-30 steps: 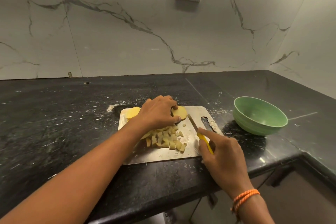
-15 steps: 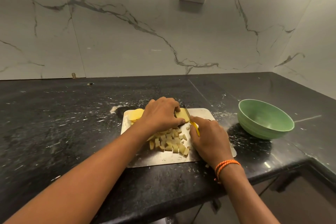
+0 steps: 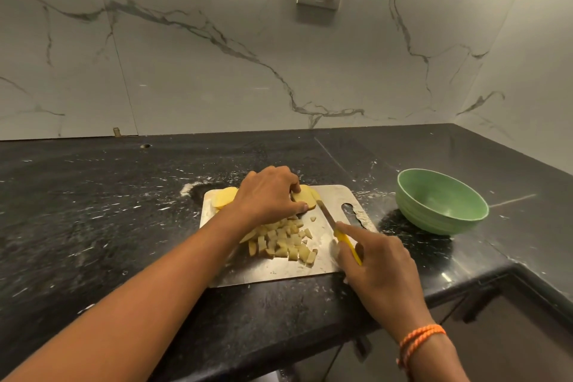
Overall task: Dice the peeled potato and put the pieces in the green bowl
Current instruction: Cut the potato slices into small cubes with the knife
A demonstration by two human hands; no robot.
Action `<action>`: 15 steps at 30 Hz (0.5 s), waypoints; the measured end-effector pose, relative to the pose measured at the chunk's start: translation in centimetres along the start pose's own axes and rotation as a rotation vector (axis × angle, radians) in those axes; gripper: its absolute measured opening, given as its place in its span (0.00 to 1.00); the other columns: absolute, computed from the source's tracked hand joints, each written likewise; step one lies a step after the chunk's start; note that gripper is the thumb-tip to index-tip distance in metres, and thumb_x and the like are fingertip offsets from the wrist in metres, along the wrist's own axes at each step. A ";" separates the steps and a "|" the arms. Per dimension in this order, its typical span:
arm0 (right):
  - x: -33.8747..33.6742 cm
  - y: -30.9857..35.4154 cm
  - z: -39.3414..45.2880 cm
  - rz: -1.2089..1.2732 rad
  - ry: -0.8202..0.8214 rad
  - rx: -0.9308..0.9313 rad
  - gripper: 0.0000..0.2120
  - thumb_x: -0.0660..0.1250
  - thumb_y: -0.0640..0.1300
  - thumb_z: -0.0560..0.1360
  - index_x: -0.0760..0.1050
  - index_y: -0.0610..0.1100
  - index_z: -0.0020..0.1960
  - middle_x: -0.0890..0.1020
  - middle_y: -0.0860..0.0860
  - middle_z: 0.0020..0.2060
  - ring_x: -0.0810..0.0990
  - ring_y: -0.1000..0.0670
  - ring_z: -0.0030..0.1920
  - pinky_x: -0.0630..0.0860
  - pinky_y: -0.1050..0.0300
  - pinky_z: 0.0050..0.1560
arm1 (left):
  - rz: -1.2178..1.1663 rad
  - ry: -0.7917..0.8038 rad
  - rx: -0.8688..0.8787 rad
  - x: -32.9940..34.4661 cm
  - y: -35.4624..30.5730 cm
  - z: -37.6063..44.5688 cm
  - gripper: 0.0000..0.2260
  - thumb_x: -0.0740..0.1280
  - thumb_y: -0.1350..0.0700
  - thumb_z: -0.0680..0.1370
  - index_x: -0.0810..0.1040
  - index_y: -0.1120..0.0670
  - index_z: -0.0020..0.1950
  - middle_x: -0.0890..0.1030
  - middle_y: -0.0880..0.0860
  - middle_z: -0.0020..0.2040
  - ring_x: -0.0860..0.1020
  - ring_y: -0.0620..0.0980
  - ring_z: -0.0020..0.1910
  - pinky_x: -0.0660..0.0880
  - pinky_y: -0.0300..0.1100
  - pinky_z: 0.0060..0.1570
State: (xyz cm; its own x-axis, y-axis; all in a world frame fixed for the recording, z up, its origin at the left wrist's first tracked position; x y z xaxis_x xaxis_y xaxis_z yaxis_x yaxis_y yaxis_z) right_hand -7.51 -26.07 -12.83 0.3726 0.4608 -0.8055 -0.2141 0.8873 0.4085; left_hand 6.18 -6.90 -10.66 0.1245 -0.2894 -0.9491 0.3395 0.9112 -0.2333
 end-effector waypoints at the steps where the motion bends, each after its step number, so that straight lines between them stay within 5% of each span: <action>1: -0.1 0.2 0.2 0.018 -0.032 -0.002 0.18 0.68 0.53 0.78 0.77 0.58 0.68 0.74 0.58 0.31 0.76 0.52 0.34 0.72 0.54 0.35 | 0.001 0.017 0.004 -0.1 0.1 -0.1 0.21 0.72 0.35 0.77 0.82 0.45 0.64 0.80 0.45 0.64 0.76 0.47 0.61 0.72 0.51 0.61; 3: 0.1 0.7 1.1 0.056 -0.153 -0.016 0.17 0.70 0.49 0.77 0.79 0.55 0.66 0.70 0.58 0.28 0.69 0.54 0.30 0.67 0.57 0.32 | 0.007 0.031 0.008 -0.3 0.2 -0.1 0.21 0.71 0.34 0.78 0.82 0.45 0.64 0.80 0.44 0.65 0.76 0.48 0.62 0.72 0.52 0.61; 5: 0.9 1.3 2.5 0.064 -0.202 -0.016 0.17 0.69 0.47 0.78 0.80 0.52 0.66 0.77 0.52 0.29 0.72 0.51 0.30 0.70 0.56 0.33 | 0.016 0.023 0.006 -0.3 0.1 -0.2 0.21 0.71 0.34 0.78 0.82 0.45 0.64 0.80 0.44 0.65 0.77 0.48 0.63 0.73 0.52 0.62; 8: 2.5 1.8 4.7 0.002 -0.122 -0.049 0.16 0.66 0.48 0.78 0.79 0.53 0.66 0.83 0.47 0.35 0.80 0.43 0.37 0.76 0.50 0.35 | 0.015 0.013 0.007 -0.2 0.0 -0.1 0.20 0.71 0.35 0.78 0.82 0.45 0.64 0.80 0.44 0.65 0.77 0.48 0.63 0.72 0.51 0.60; 15: 4.2 1.2 6.6 -0.101 0.004 -0.061 0.16 0.62 0.51 0.79 0.78 0.51 0.64 0.85 0.46 0.46 0.82 0.41 0.47 0.79 0.47 0.43 | 0.007 -0.012 0.006 -0.2 0.0 -0.2 0.20 0.72 0.36 0.78 0.82 0.46 0.63 0.82 0.45 0.63 0.78 0.48 0.62 0.74 0.51 0.61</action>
State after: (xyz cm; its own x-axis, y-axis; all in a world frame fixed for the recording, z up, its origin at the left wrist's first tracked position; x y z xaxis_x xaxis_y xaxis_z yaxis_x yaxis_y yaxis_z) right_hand -0.26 -22.89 -12.89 0.3916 0.3690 -0.8429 -0.2303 0.9262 0.2985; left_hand 5.93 -6.80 -10.54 0.1384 -0.2863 -0.9481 0.3444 0.9115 -0.2249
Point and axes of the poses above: each hand's wrist, its own z-axis towards the middle knuckle, its own x-axis out of the palm, y = z × x, the point moved 1 cm from there along z, towards the middle knuckle
